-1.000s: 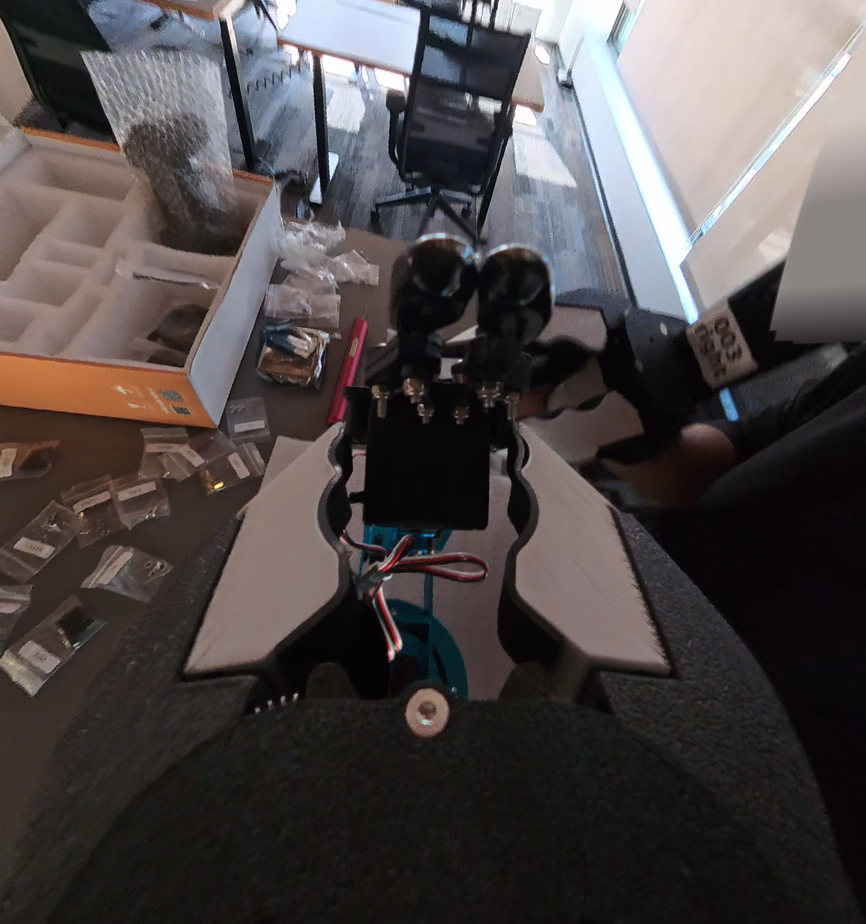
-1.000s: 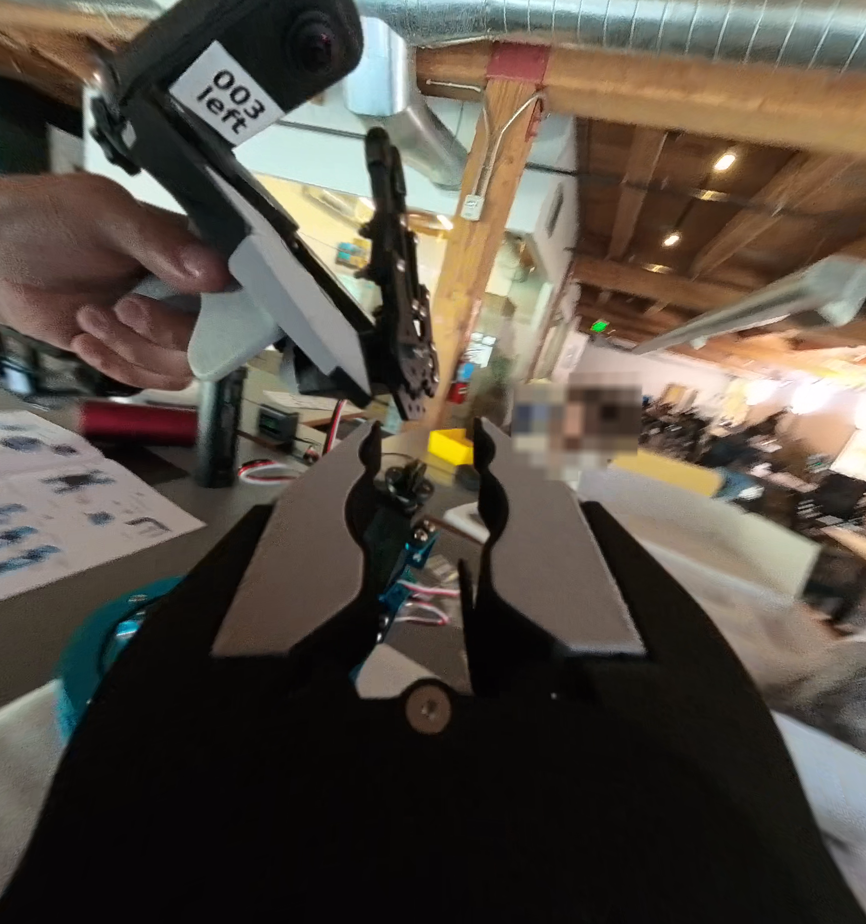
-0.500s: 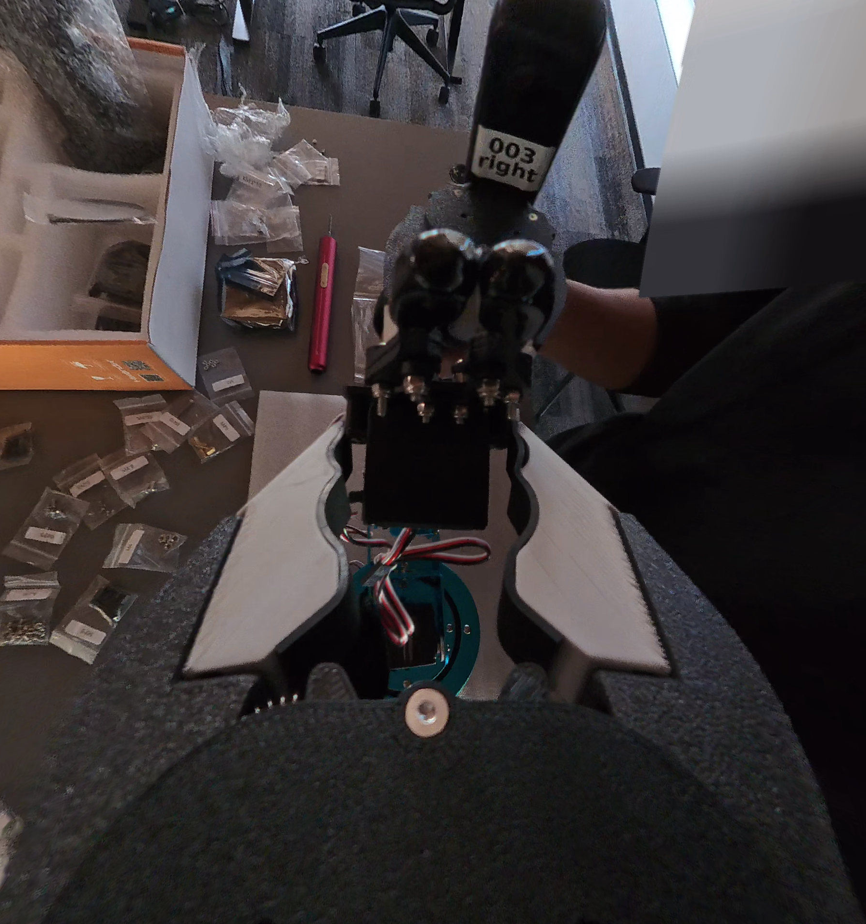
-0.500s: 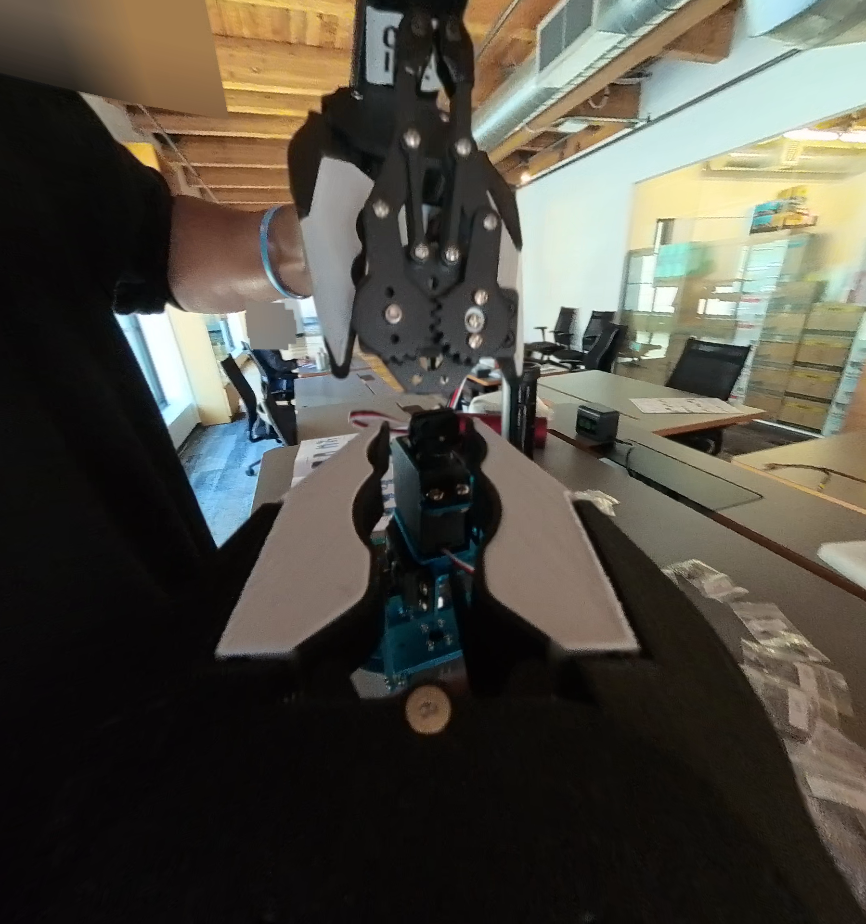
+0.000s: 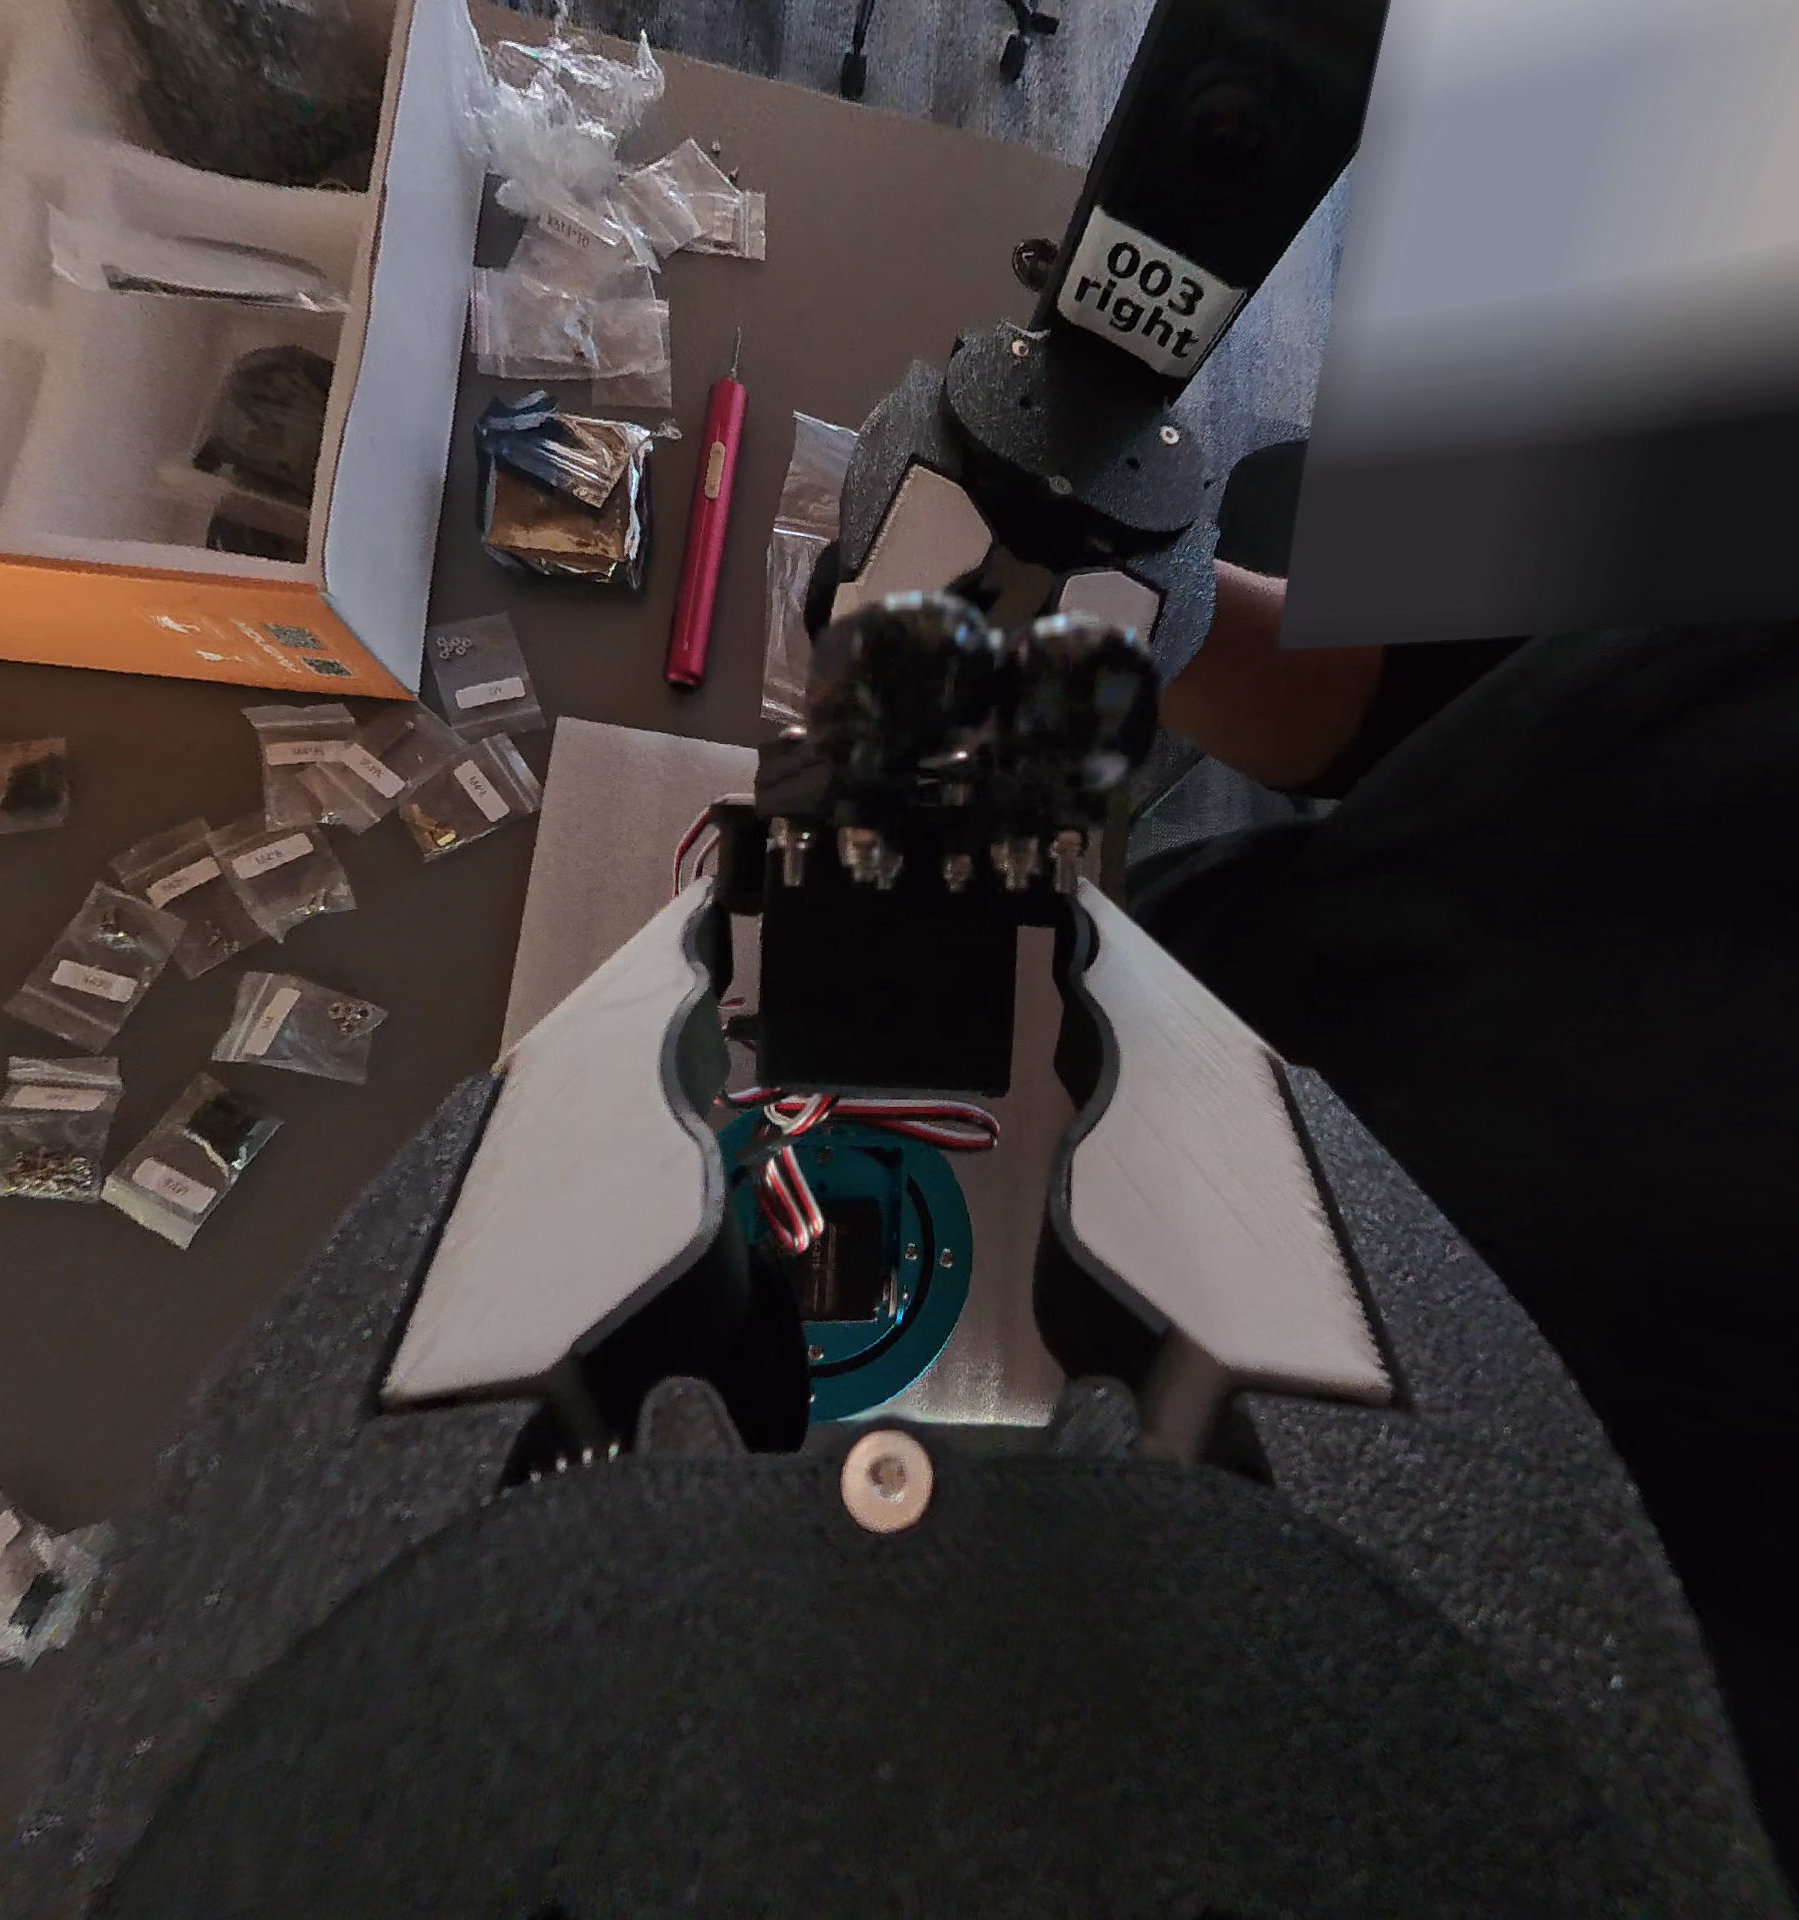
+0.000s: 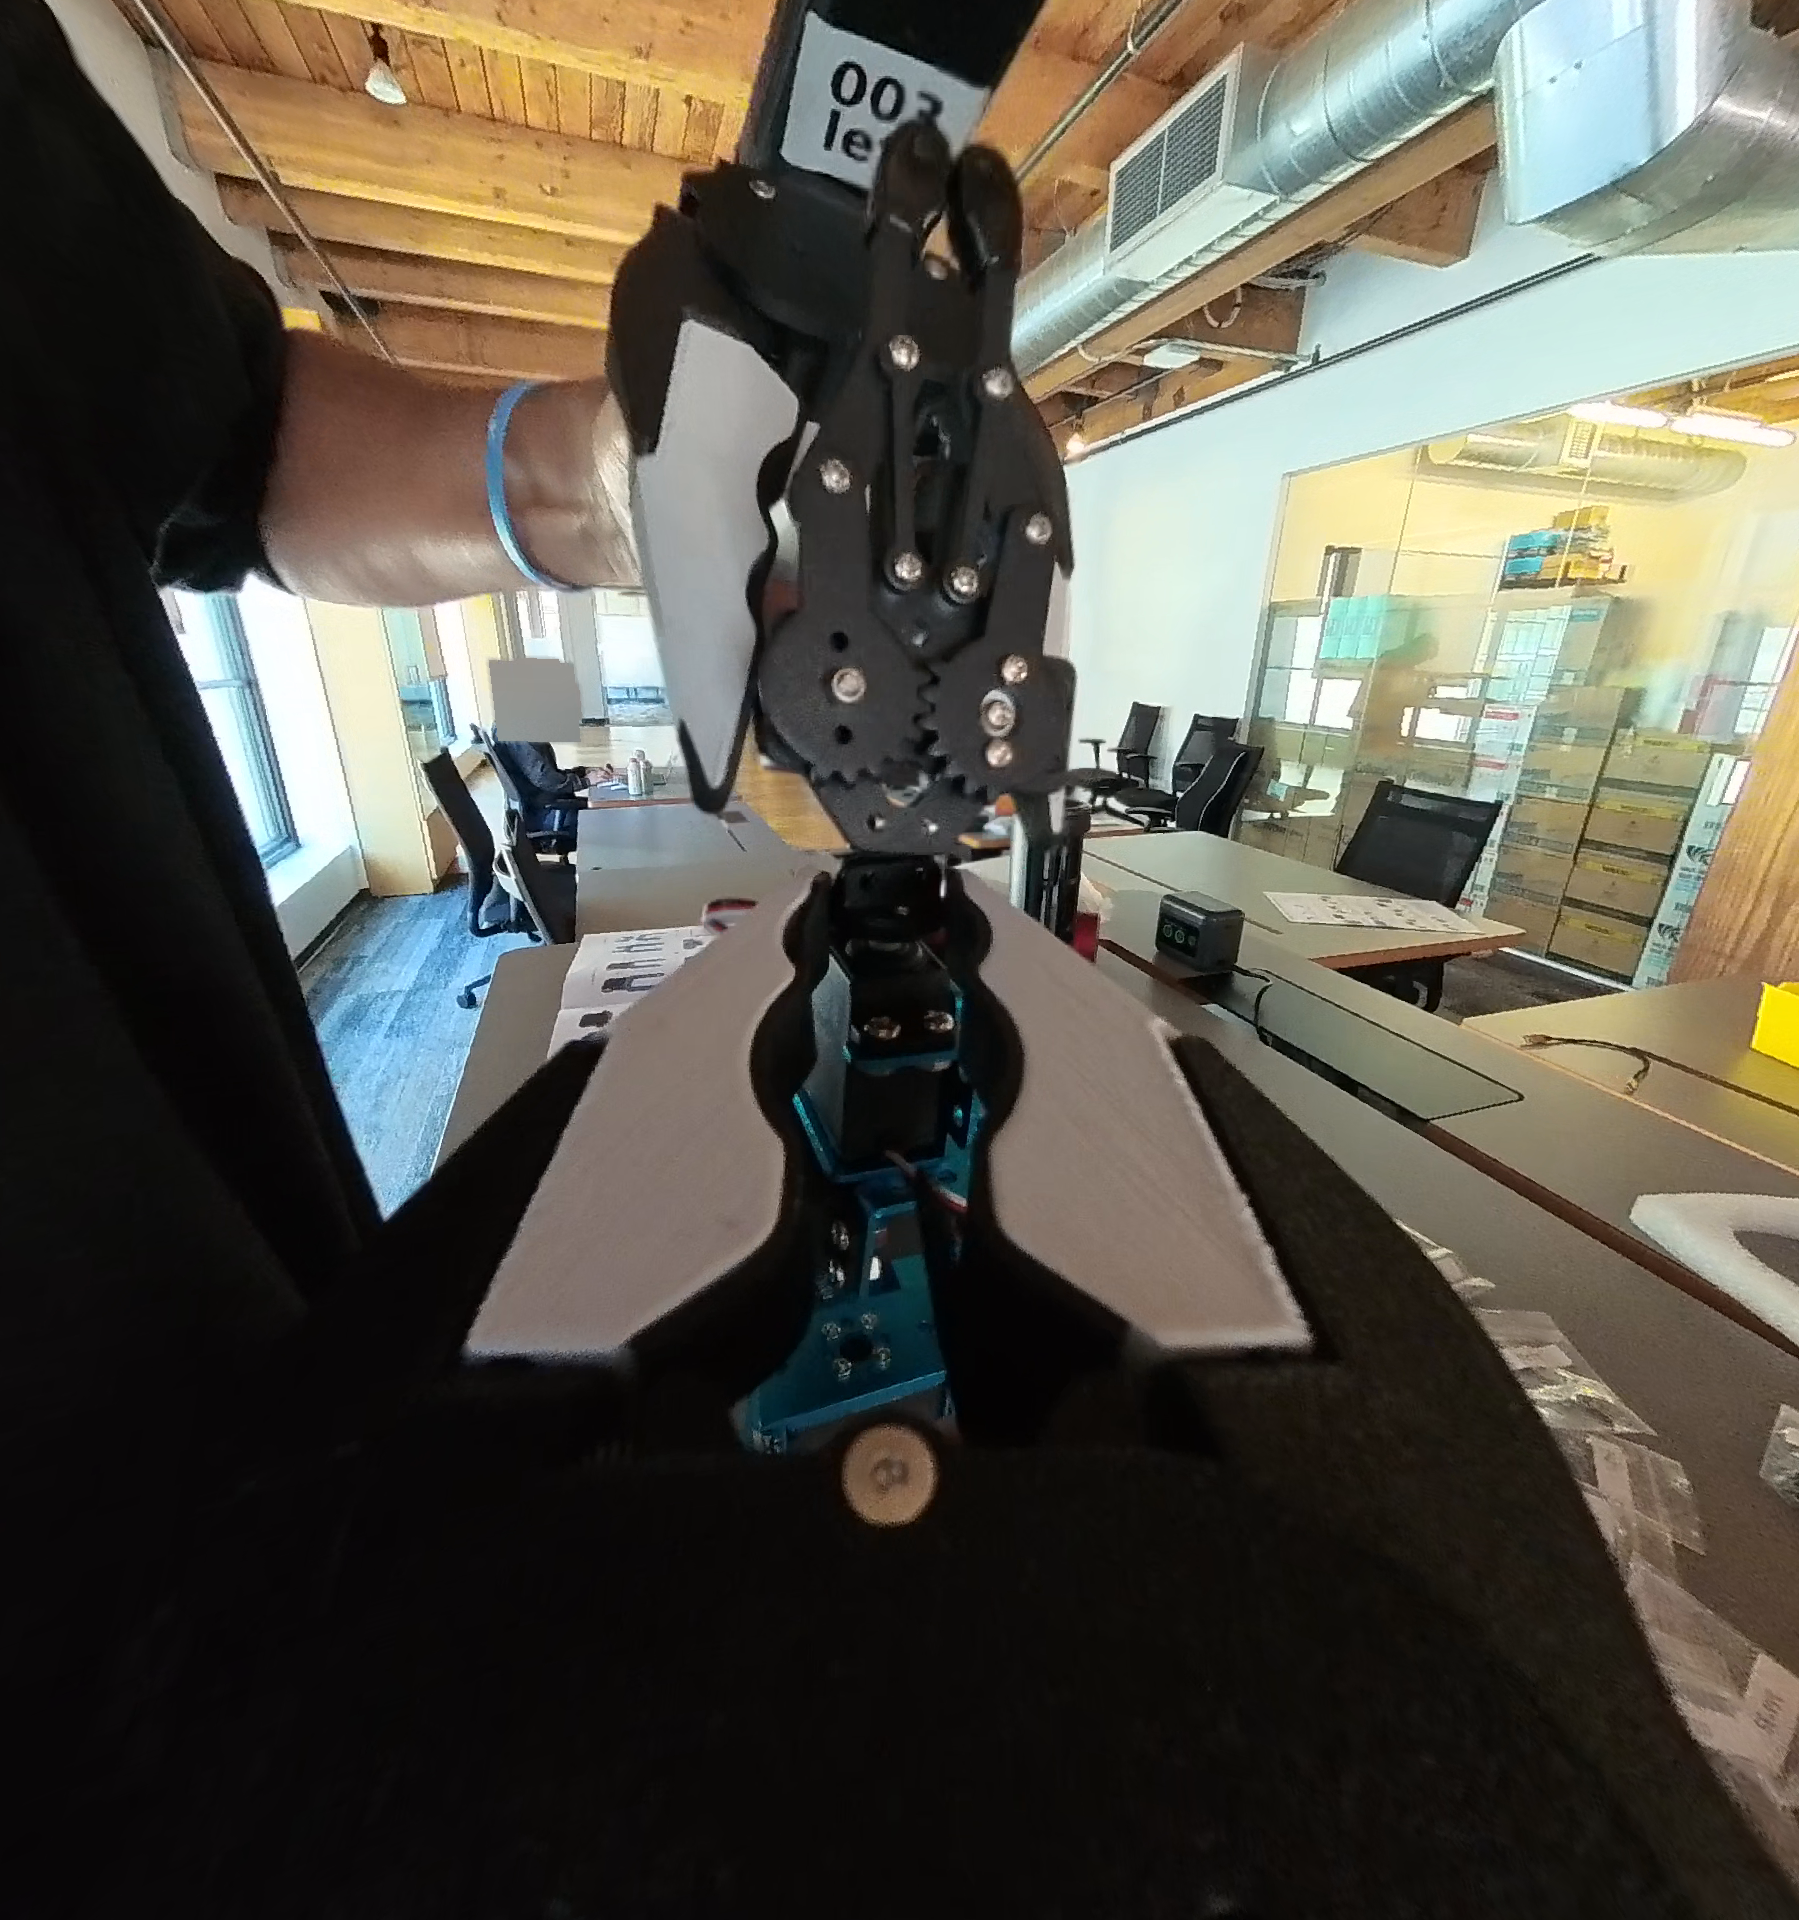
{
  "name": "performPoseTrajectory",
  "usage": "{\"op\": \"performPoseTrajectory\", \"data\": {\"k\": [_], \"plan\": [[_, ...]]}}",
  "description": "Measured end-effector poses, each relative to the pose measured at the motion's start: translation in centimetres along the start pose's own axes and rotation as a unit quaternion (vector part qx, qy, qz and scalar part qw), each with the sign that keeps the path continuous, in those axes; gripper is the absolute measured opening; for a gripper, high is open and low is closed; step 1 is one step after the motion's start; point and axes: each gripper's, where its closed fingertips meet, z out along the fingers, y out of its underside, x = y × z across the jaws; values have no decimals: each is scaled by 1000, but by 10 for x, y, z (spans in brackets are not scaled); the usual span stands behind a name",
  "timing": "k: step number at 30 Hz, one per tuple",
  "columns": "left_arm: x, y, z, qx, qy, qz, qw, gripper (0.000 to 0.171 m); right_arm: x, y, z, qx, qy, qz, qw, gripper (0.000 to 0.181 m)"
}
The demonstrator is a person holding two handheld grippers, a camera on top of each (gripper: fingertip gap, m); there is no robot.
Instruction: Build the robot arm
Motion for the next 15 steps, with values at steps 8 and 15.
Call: {"op": "performPoseTrajectory", "data": {"k": [8,15], "plan": [[2,1,1,-47,-13,-4,999,63,1,1,-1,-25,7,-23,999,20],[-3,2,0,-142,-48,-20,989,63,0,1,-2,-30,19,-37,999,20]]}}
